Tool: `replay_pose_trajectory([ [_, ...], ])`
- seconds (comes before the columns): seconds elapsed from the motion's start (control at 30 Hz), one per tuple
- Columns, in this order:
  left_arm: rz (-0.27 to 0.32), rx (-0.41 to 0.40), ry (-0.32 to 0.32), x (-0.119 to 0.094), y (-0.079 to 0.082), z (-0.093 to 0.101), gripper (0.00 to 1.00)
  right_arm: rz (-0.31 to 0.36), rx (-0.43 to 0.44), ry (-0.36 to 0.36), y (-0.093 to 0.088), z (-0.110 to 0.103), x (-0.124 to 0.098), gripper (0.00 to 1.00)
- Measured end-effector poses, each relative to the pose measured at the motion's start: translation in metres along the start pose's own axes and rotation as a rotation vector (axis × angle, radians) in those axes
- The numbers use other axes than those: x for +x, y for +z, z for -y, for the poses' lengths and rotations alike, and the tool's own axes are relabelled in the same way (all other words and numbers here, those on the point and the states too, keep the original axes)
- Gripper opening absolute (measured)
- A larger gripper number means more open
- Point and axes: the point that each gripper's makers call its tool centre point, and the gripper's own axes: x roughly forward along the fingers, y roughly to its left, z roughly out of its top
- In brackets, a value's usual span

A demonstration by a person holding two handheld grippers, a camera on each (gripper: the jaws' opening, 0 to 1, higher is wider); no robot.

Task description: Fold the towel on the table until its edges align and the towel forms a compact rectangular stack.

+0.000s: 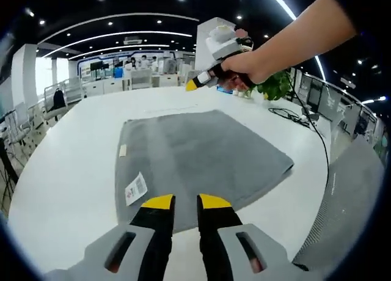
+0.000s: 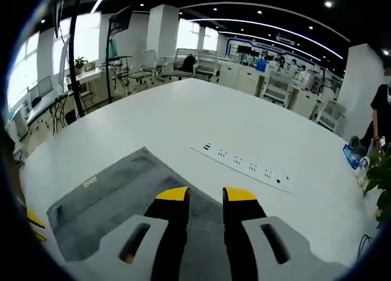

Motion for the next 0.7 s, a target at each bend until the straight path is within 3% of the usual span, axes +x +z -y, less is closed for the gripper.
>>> replay_pose_trajectory([
  [0.23,0.029,0.042,-0.05,0.009,0.026,0.026,0.2,0.002,0.015,-0.012,-0.007,0.013,-0.017,0.24],
  [0.33,0.032,0.062,-0.081,0.013,0.032,0.037,0.21,0.029,0.053,-0.017,-0.007,0.022,-0.023,0.26],
  [0.7,0.038,0.084,-0.12,0.024,0.051,0.072,0.26,0.029,0.107,-0.065,-0.016,0.067,-0.044,0.27],
])
